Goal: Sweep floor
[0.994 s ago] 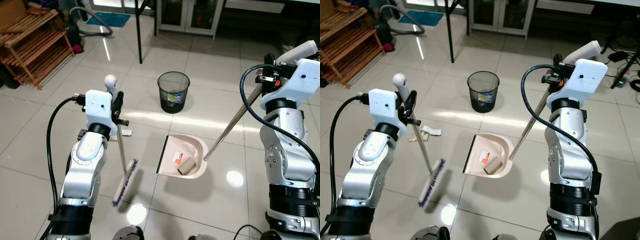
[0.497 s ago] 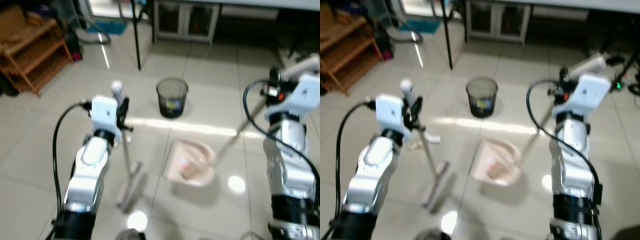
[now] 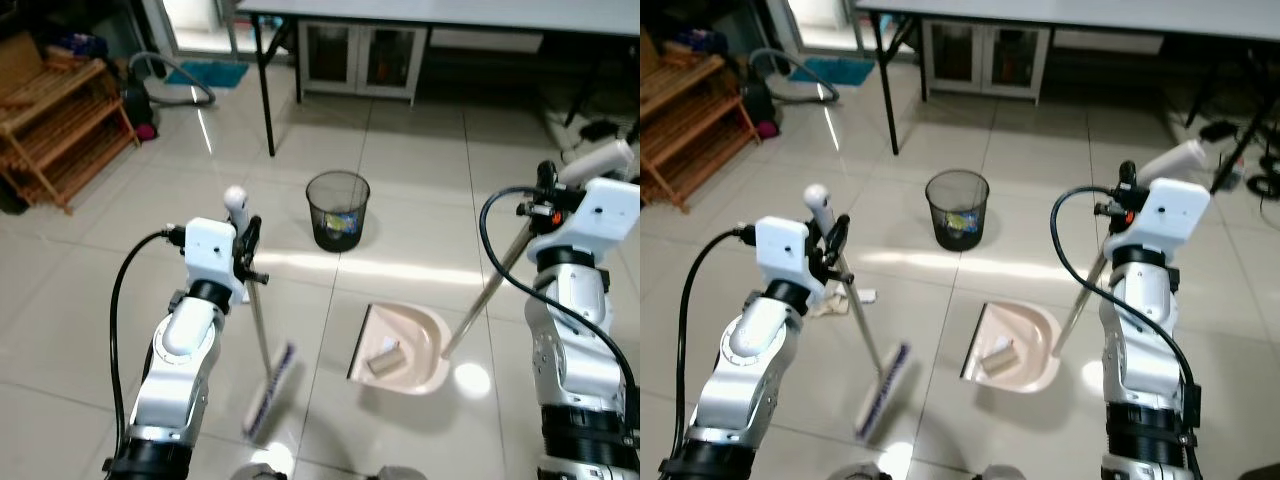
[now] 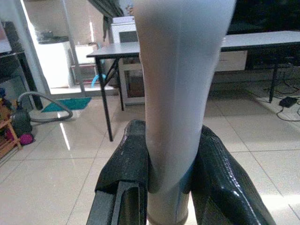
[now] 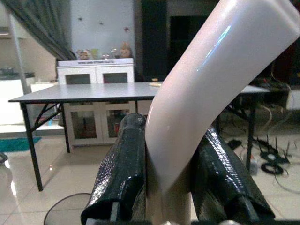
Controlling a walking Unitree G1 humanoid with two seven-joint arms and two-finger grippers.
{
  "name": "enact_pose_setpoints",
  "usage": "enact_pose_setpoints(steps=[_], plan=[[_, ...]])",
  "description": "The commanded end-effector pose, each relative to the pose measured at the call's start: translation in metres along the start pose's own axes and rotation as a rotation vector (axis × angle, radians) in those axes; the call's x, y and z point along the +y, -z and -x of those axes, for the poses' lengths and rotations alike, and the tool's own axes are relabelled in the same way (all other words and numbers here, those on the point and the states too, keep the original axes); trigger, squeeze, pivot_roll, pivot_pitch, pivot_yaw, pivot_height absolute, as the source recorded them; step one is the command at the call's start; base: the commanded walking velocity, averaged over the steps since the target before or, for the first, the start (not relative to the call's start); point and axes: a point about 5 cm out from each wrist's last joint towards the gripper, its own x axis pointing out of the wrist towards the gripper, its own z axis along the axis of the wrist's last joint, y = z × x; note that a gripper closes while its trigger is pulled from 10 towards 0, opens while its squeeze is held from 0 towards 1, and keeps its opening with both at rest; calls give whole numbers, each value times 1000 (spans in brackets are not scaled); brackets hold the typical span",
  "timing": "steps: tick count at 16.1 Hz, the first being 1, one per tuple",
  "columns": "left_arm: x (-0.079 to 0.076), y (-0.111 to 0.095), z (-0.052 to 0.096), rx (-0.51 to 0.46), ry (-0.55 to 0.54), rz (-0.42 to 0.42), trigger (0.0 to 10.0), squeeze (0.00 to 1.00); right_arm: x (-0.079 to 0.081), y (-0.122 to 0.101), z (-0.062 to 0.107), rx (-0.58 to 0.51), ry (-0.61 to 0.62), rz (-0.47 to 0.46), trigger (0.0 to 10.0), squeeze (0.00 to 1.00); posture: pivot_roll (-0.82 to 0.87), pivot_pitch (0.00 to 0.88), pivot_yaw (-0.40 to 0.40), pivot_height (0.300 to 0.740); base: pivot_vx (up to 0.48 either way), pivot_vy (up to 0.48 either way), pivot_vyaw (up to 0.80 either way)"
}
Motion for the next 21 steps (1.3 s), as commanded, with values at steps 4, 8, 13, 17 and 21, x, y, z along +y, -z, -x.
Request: enact_pose_setpoints(steps=[4, 8, 13, 17, 21], plan=[[8, 7, 5, 5, -21, -36, 10000, 0, 8, -8, -2, -71, -19, -39, 10000, 0, -14, 92, 25, 740, 412, 0, 0], [8, 9, 4, -4, -27, -39, 10000, 0, 11, -14, -8, -83, -26, -59, 10000, 0, -15, 89, 23, 740, 412, 0, 0], [8, 9, 4, -8, -28, -43, 10000, 0, 13, -28, -19, -121, -31, -67, 10000, 0, -13, 89, 23, 740, 412, 0, 0], [8, 10, 3, -5, -28, -45, 10000, 0, 13, -52, -35, -181, -24, -86, 10000, 0, -13, 93, 19, 740, 412, 0, 0], [7, 11, 3, -4, -27, -46, 10000, 0, 10, -57, -42, -191, 3, -90, 10000, 0, -12, 94, 20, 740, 411, 0, 0]])
